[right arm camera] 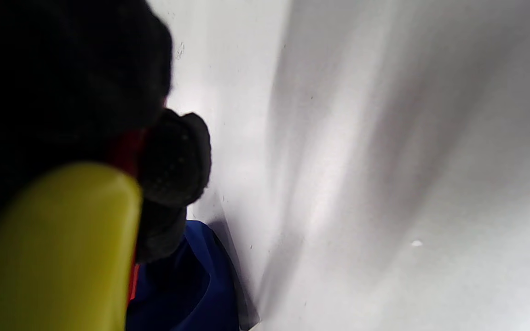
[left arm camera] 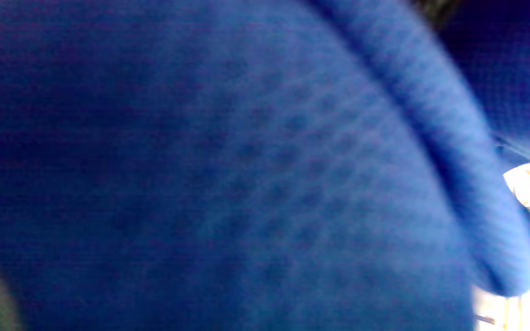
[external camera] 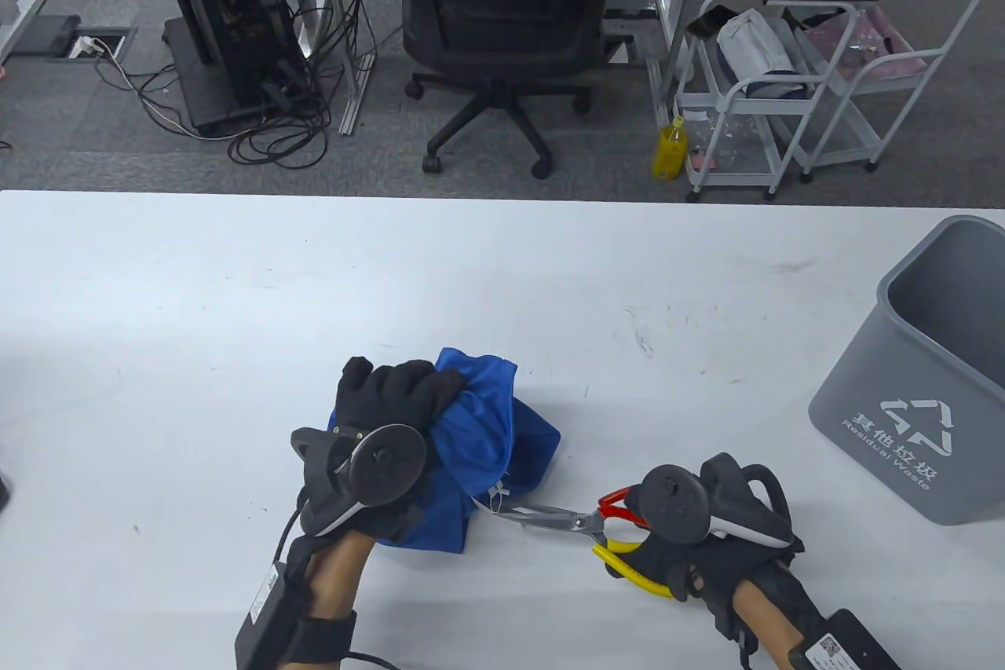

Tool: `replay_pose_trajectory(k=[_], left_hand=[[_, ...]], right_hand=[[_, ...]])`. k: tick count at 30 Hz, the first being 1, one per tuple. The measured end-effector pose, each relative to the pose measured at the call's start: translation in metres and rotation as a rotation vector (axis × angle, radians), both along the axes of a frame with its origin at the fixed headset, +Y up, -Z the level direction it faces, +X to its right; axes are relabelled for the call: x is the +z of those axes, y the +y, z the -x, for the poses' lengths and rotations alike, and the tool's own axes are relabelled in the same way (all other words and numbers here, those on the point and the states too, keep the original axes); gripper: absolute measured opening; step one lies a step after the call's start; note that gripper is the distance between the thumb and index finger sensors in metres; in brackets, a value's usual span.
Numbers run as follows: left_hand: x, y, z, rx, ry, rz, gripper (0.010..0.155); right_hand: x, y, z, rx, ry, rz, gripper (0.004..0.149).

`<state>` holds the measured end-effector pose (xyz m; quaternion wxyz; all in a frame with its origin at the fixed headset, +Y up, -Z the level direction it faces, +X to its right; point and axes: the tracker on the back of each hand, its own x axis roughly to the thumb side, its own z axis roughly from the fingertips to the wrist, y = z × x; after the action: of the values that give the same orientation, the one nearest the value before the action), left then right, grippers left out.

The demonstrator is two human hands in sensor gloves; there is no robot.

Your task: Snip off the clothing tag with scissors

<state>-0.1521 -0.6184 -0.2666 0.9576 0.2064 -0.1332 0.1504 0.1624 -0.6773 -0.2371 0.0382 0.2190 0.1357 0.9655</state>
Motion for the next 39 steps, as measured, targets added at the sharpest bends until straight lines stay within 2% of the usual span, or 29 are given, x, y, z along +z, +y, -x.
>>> replay_pose_trajectory(k=[18,34,39], left_hand=[[0.000,-0.001,-0.002,-0.011,-0.005,0.001,0.050],[0.000,-0.002,-0.004,-0.018,-0.009,0.001,0.050],[0.000,-0.002,-0.004,-0.018,-0.009,0.001,0.050]], right_hand=[[-0.003,0.007,-0.007,-0.130,0.010,-0.010,0.065],[-0.005,0.005,0.000,-0.171,0.054,0.006,0.064],[-0.007,0.006,0.002,-0.157,0.057,-0.013,0.059]])
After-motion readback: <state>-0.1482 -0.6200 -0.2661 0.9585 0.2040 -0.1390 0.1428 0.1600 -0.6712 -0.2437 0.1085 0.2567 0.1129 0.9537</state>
